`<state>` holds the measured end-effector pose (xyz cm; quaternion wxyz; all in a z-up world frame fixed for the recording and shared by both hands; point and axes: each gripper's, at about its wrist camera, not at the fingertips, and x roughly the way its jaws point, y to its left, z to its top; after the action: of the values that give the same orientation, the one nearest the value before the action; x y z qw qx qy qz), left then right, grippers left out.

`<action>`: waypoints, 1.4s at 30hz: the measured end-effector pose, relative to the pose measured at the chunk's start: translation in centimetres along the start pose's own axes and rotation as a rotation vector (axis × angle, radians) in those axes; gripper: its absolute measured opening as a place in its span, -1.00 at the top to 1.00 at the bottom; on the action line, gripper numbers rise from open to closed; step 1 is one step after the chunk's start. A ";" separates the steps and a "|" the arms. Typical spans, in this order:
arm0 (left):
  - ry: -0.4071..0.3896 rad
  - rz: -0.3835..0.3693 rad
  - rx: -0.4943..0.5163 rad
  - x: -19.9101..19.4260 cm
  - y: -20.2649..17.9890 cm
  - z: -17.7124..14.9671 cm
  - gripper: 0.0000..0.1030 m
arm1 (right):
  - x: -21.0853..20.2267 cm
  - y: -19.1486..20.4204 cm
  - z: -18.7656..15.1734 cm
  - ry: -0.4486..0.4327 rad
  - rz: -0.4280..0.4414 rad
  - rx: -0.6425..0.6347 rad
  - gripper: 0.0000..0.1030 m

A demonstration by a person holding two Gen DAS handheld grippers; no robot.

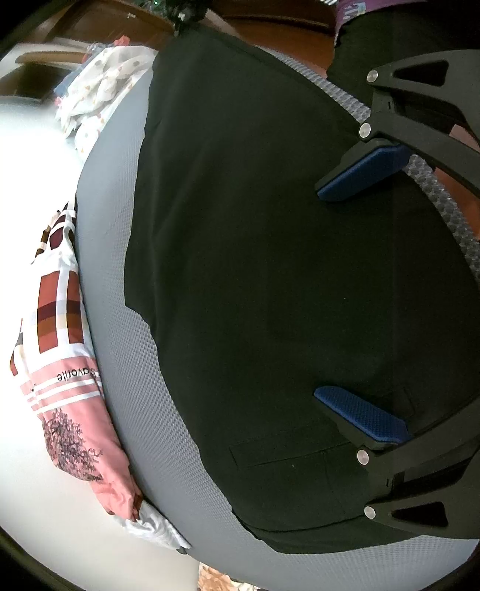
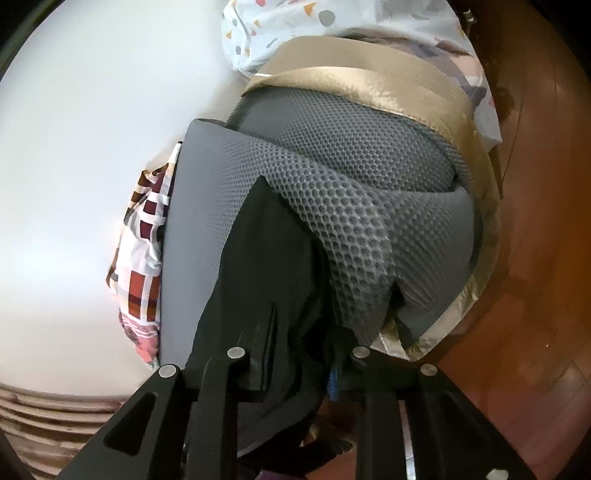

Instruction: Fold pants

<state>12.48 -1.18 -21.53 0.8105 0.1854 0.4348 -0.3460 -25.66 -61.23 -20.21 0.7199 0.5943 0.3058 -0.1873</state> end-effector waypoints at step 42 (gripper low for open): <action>-0.035 0.087 -0.096 1.4 1.0 1.3 -1.00 | 5.4 4.9 -0.1 0.017 0.081 -0.050 0.54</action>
<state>14.49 -1.88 -21.99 0.8402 0.1589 0.4284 -0.2921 -18.54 -59.52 -20.21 0.7390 0.5895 0.2921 -0.1451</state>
